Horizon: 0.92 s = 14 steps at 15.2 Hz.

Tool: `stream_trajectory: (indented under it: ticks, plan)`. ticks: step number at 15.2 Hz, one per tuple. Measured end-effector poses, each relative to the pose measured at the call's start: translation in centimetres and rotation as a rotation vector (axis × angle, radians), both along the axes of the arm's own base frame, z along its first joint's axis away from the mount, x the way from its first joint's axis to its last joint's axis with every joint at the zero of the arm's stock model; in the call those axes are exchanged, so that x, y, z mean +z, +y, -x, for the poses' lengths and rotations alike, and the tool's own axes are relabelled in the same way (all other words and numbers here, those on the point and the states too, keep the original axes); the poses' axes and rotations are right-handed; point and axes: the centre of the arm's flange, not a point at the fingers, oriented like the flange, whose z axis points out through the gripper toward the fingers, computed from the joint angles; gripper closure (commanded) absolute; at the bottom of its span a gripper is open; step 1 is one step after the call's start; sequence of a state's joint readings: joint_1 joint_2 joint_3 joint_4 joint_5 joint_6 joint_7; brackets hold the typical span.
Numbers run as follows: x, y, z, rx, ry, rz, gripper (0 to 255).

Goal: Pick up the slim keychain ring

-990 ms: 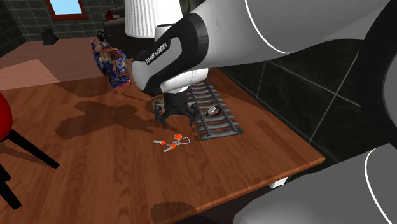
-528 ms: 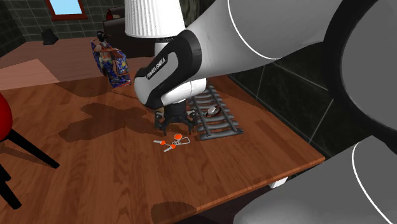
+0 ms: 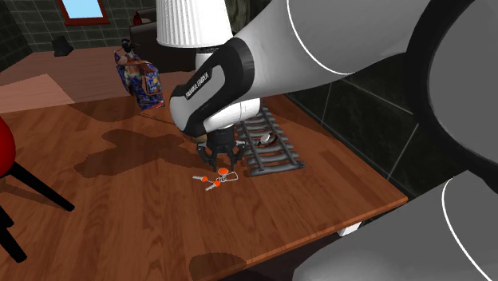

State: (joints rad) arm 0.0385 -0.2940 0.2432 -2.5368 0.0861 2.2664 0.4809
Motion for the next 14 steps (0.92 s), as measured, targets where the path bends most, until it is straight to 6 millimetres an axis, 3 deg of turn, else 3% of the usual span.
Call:
stream_trajectory:
  ticks: [5, 14]
  plan:
    - [0.3, 0.1, 0.0, 0.001, 0.003, 0.000, 255]
    - [4.7, 0.3, 0.1, 0.004, 0.007, -0.001, 255]
